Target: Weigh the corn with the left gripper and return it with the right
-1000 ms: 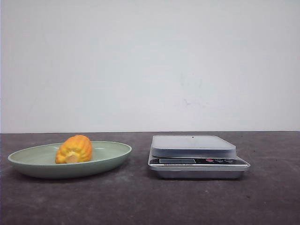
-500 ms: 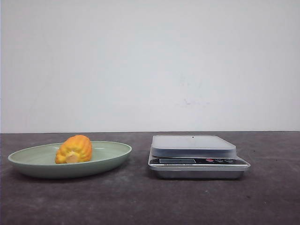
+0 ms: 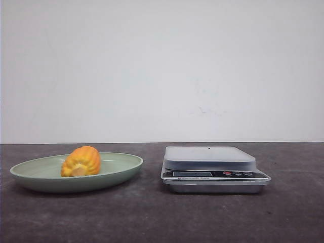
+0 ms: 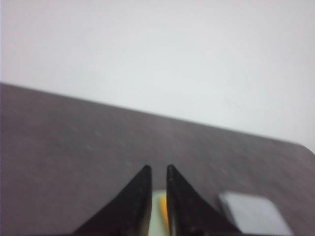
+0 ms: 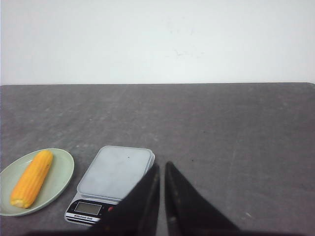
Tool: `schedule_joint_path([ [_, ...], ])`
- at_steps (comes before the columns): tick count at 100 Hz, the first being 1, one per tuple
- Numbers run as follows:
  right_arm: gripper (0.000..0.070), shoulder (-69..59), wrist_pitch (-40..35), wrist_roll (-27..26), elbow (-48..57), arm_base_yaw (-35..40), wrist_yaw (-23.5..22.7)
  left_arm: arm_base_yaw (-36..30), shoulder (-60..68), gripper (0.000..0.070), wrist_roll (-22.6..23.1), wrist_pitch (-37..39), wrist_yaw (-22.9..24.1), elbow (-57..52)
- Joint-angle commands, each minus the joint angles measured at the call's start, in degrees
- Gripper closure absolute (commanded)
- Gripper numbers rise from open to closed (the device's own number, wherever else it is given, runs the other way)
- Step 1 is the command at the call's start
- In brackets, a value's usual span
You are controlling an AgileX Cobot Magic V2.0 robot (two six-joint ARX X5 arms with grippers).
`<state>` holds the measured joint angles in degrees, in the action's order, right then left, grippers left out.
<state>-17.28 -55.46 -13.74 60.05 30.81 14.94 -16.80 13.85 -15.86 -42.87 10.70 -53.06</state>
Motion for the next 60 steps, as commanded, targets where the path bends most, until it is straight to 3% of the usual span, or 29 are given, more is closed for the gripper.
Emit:
schedule_joint_path([
  [1, 0.0688, 0.0, 0.4, 0.3, 0.7, 0.5, 0.1, 3.1, -1.7, 0.0681, 2.5, 6.1, -1.5, 4.9],
  [21, 0.0688, 0.0, 0.4, 0.3, 0.7, 0.5, 0.1, 12.5, -9.2, 0.0682, 3.6, 23.1, -12.6, 25.3],
  [40, 0.0688, 0.0, 0.5, 0.3, 0.7, 0.5, 0.1, 14.8, -13.7, 0.0682, 7.2, 33.0, -12.7, 40.8],
  [60, 0.0688, 0.0, 0.5, 0.3, 0.7, 0.5, 0.1, 14.8, -13.7, 0.0681, 11.5, 33.7, -12.8, 46.1],
])
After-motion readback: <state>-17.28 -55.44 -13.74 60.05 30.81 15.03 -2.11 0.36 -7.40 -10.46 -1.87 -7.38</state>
